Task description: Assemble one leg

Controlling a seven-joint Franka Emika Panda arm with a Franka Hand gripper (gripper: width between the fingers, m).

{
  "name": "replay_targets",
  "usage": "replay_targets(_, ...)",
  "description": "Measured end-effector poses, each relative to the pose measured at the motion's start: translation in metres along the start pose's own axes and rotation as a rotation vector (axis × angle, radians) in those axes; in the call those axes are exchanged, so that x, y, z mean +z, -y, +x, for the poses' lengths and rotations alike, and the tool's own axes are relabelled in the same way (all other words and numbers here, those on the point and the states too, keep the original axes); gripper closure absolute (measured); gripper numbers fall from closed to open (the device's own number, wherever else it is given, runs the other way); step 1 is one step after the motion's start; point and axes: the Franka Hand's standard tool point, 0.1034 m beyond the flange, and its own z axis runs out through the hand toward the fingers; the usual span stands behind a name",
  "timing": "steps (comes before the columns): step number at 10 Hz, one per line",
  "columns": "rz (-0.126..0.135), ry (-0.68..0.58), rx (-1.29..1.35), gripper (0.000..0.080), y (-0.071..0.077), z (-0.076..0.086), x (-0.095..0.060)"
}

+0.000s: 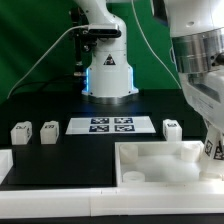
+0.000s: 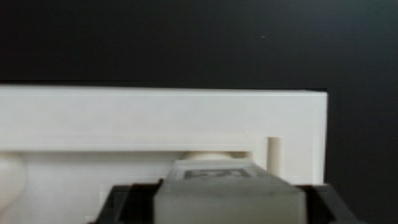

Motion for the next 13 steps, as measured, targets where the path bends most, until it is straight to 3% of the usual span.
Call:
replay_targets(1, 0.025, 0.010, 0.050, 0.0503, -0.0004, -0.0002, 0.0001)
replay_targets(2, 0.021, 0.011, 0.014, 0.0503, -0.0009, -0.0006, 0.0002)
replay_targets(3, 0.020, 0.011, 0.005, 0.0424, -0.0013, -0.0008, 0.0007)
replay_targets(4, 0.018, 0.010, -0.055, 0.0424, -0.0017, -0.0010, 0.0010)
replay_targets(5, -0.001, 0.013, -0.111, 0.0247, -0.0049, -0.0019, 0.0019)
replay_targets(6, -0.015, 0.011, -0.223, 0.0247, -0.0065, -0.0022, 0.0019)
replay_targets(7, -0.027, -0.003, -0.437, 0.0167, -0.0066, -0.0051, 0.0011)
replay_targets(11, -0.036, -0.008, -0.888, 0.0150, -0.0066, -0.0069, 0.0015)
replay_targets(13, -0.068, -0.047, -1.276, 0.0150, -0.0058, -0.0012, 0.0026)
